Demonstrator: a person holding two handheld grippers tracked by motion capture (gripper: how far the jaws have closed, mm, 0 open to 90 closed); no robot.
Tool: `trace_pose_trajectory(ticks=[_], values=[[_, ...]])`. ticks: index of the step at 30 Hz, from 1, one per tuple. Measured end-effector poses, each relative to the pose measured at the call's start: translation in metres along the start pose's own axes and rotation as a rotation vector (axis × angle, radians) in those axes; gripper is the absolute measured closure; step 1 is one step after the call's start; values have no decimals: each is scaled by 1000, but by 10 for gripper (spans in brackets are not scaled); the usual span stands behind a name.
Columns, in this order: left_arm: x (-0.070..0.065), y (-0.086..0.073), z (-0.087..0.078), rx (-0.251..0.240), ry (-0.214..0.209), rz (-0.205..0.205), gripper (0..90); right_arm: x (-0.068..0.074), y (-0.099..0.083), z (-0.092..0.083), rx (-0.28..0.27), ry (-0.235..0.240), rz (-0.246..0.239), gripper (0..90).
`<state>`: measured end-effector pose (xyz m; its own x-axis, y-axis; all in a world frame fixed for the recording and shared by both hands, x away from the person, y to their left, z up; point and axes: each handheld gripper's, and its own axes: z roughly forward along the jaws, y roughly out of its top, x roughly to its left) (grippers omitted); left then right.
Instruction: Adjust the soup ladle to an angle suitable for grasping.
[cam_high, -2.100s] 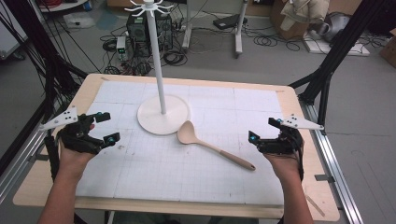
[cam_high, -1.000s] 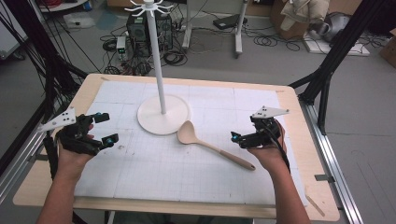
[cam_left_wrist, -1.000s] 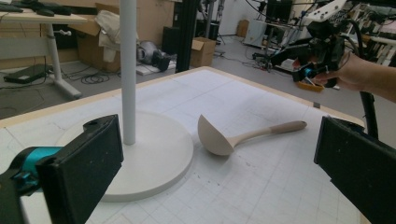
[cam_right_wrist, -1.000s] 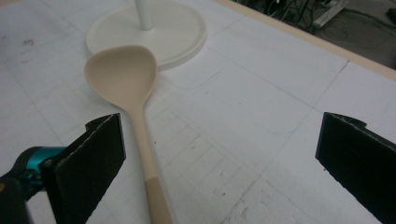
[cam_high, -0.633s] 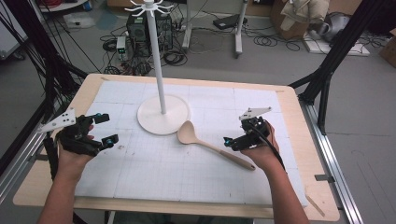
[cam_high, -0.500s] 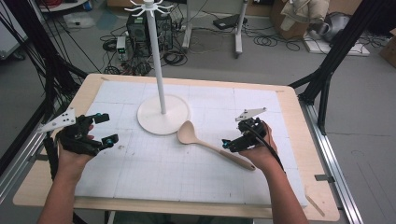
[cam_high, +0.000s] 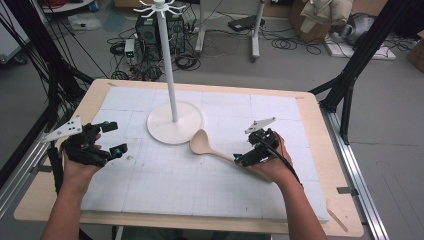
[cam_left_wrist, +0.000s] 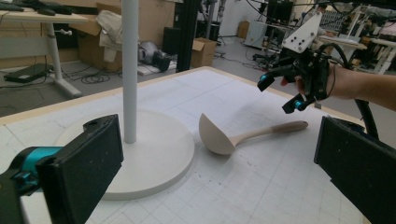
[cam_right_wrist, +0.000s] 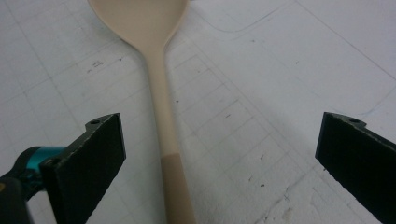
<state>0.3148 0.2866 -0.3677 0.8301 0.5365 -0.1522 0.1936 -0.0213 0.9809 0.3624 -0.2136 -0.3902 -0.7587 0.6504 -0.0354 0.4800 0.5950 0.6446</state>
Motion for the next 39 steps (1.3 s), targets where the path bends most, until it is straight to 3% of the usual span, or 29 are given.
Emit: trace_pose_trajectory(ticks=[13,16,21,22,26,28,30,34,38,39], values=[[0,0,-1,0,1,-5,17,4,-3,15,38,33,-23,11],[0,0,0,5,5,-5,17,7,-7,24,96,33,-30,37],[0,0,1,6,-1,-6,17,8,-6,28,126,24,-39,62],[0,-1,1,1,-2,-13,17,9,-7,30,148,28,-53,134],[0,-1,1,-1,-1,-14,17,10,-6,33,165,54,-73,220],[0,-1,1,0,-1,-16,17,12,-7,36,189,71,-87,341],[1,-1,0,1,-3,-13,17,12,-7,36,196,65,-86,367],[2,-2,0,-5,-4,-26,17,14,-8,37,204,51,-112,552],[4,-5,0,-7,-1,-34,17,16,-8,38,226,81,-103,666],[4,-5,0,-5,-1,-36,17,18,-7,38,230,108,-121,751]])
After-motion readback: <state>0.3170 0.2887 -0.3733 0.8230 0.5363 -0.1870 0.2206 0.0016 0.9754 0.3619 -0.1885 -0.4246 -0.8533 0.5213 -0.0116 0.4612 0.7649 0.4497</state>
